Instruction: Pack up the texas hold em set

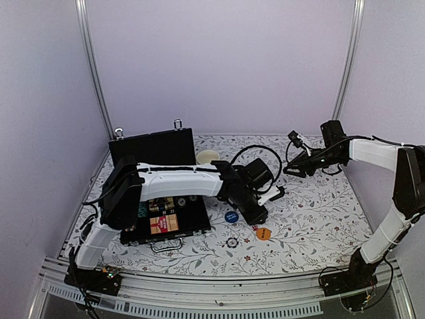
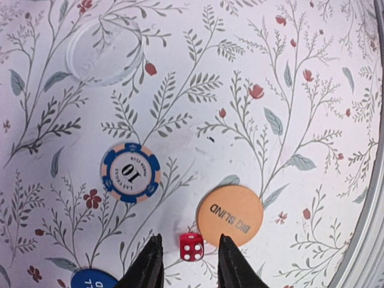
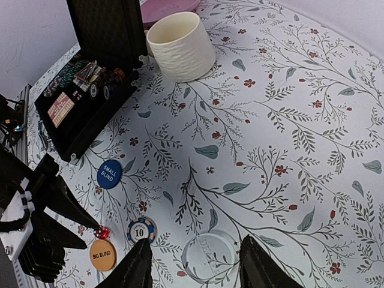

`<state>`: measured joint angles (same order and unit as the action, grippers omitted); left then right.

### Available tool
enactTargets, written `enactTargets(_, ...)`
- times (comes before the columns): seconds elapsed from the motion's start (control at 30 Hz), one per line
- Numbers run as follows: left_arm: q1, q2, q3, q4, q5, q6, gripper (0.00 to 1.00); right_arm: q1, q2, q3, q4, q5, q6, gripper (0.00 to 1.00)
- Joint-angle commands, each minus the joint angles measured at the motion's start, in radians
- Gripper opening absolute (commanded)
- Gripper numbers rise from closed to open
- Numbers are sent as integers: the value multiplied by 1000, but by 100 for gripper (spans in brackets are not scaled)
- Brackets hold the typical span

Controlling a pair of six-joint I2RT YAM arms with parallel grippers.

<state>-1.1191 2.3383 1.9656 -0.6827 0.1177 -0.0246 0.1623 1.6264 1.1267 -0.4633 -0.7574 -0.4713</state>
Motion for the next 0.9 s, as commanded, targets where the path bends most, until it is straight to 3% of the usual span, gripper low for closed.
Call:
enactTargets(0.0,-4,60,87,-55,38,28,33,0,-20,22,-6,3,-13,42)
enactTargets(0.33,-7,81,69,-70,67,31,31,-1,-10,24,-8,4,-16,42)
enactTargets(0.87,-4,113,72,-113,-36,22,29,0,-2,27,-11,-2,-15,42)
